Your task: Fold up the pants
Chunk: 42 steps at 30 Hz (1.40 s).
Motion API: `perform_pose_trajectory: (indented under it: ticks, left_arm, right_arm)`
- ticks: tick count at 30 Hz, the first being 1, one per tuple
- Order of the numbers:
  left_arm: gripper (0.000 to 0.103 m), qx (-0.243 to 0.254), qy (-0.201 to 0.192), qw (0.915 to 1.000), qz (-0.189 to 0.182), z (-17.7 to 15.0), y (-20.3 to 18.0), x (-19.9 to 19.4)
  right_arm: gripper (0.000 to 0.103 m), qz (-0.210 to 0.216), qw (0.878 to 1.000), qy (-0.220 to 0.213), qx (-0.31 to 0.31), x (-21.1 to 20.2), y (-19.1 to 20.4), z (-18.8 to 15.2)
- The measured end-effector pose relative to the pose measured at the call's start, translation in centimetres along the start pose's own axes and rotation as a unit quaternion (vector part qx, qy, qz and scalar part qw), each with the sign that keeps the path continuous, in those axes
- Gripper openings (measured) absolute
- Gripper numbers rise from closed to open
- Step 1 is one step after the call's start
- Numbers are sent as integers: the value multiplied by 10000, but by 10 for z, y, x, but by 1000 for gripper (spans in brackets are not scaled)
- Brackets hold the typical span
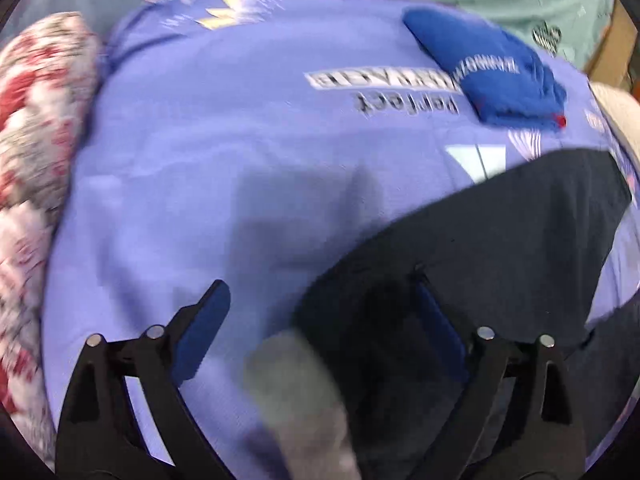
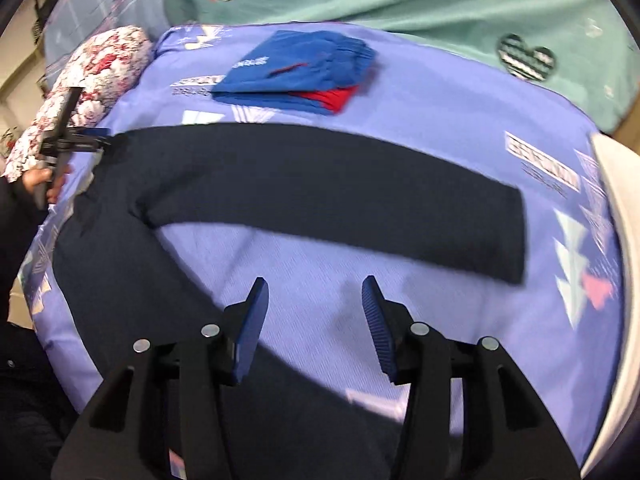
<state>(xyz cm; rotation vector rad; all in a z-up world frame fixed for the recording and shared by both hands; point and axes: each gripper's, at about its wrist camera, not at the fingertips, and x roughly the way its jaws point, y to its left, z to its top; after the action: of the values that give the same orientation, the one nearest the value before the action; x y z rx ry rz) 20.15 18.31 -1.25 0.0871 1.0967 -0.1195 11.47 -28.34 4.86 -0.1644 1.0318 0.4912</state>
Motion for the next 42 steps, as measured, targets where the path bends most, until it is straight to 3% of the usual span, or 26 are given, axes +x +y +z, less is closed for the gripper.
perform_pose_trajectory:
  ticks: [3, 10, 13, 15, 20, 22, 23, 25, 26, 27, 31, 33, 35, 38, 40, 42]
  left_arm:
    - [17, 76, 59, 9994, -330, 0, -5, 2]
    - [14, 457, -444, 9959, -642, -17, -30, -65]
    - [14, 664, -540, 9937, -720, -28, -44, -85]
    - [13, 734, -541, 9930, -756, -34, -50, -91]
    - [13, 716, -529, 9920, -900, -45, -56, -94]
    - [13, 650, -486, 9922, -941, -50, -52, -91]
    - [13, 630, -470, 9925, -940, -53, -52, -90]
    - [13, 570, -443, 9929, -942, -55, -49, -87]
    - [13, 548, -453, 9931, -929, -55, -48, -87]
    - [13, 516, -474, 9935, -899, -54, -47, -88]
    - [13, 334, -625, 9942, -814, -51, -39, -102]
    - [13, 330, -736, 9934, -815, -61, -38, -116]
    - [12, 324, -810, 9927, -834, -72, -38, -127]
    - [13, 130, -804, 9914, -1024, -99, -32, -140]
    - [32, -258, -715, 9879, -1355, -120, -24, -143]
    - [64, -800, -683, 9778, -1812, -140, -16, -145]
  right_arm:
    - [50, 88, 9997, -6, -234, 15, 0, 27]
    - [50, 159, 9929, 138, -1170, 70, 17, 100]
    - [67, 171, 9866, 257, -1602, 96, 25, 120]
    - [76, 153, 9790, 369, -2000, 118, 33, 131]
    - [76, 71, 9625, 940, -2542, 171, 38, 147]
    - [76, 246, 9627, 1189, -2418, 184, 28, 151]
    - [74, 359, 9638, 1205, -2352, 185, 25, 153]
    - [41, 456, 9640, 1187, -2335, 180, 21, 157]
    - [4, 618, 9659, 1269, -2169, 176, 18, 159]
    - [4, 540, 9664, 1176, -2223, 169, 20, 158]
    - [4, 256, 9698, 620, -2344, 111, 37, 141]
    - [4, 299, 9707, 251, -2371, 66, 49, 115]
    - [4, 452, 9704, -6, -2373, 28, 58, 83]
    - [4, 809, 9697, -183, -2297, -13, 80, 5]
    - [4, 994, 9717, -191, -2134, -11, 92, -37]
    - [4, 1032, 9768, -194, -1866, 3, 96, -66]
